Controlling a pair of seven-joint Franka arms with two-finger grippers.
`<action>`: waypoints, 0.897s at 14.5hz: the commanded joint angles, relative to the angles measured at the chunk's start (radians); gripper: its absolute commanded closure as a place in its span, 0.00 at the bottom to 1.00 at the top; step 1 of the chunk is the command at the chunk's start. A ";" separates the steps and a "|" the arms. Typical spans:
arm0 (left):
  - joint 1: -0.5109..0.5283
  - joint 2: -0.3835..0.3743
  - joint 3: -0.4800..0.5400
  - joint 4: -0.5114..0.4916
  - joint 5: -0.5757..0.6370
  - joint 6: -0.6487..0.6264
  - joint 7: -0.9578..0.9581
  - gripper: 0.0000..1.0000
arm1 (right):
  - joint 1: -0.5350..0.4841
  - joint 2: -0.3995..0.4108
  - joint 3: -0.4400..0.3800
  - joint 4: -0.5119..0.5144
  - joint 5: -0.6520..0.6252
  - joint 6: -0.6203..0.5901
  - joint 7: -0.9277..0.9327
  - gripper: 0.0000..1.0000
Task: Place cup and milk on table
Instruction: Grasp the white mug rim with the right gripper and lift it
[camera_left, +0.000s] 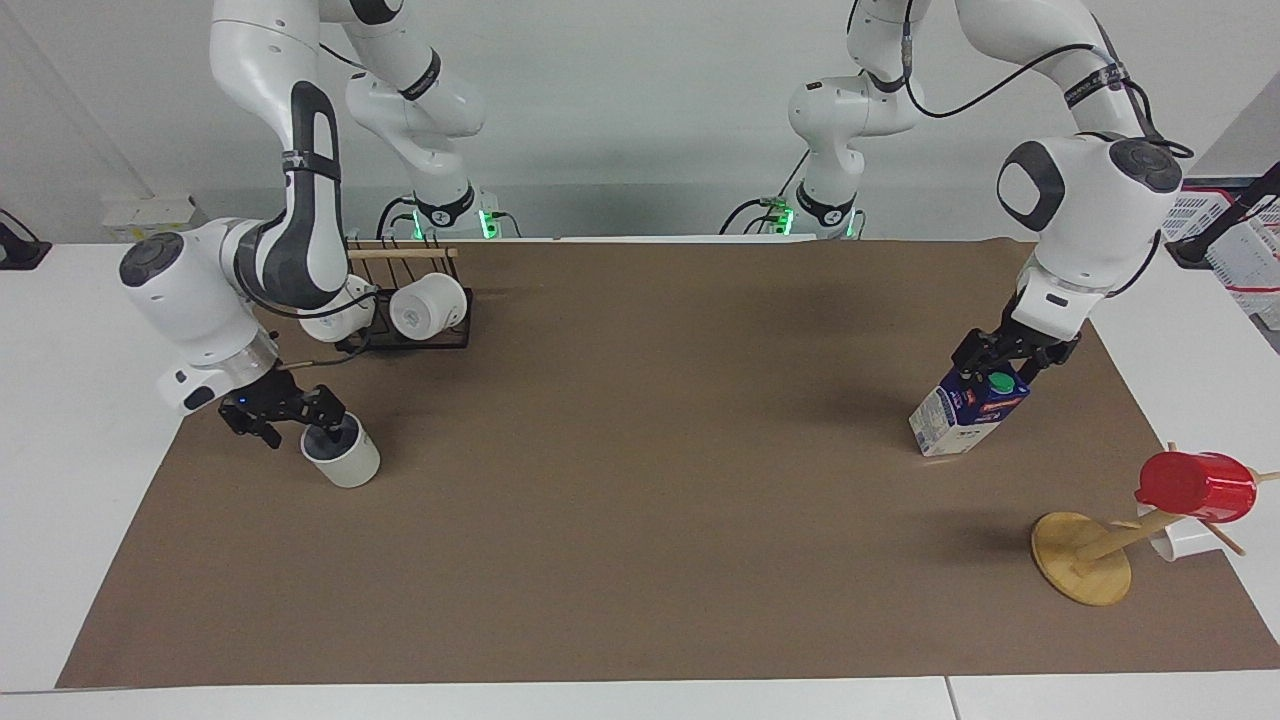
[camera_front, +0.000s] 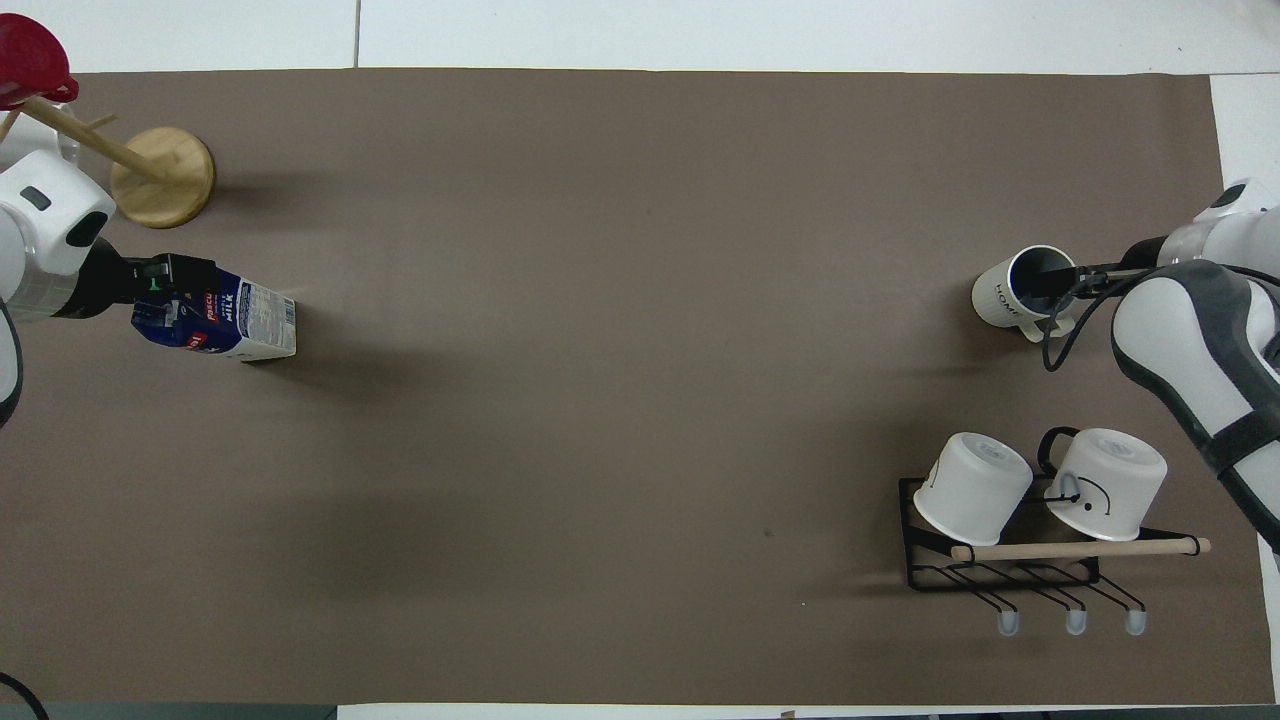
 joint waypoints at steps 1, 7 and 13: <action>0.005 -0.010 0.001 -0.018 0.015 0.014 -0.016 0.01 | -0.006 -0.005 0.006 0.000 0.032 0.001 -0.040 0.80; 0.022 -0.010 0.001 -0.019 0.015 0.010 -0.018 1.00 | 0.026 -0.006 0.014 0.075 0.032 -0.093 0.001 1.00; 0.020 -0.024 0.001 -0.010 0.015 0.004 -0.015 1.00 | 0.213 -0.049 0.012 0.194 -0.078 -0.238 0.290 1.00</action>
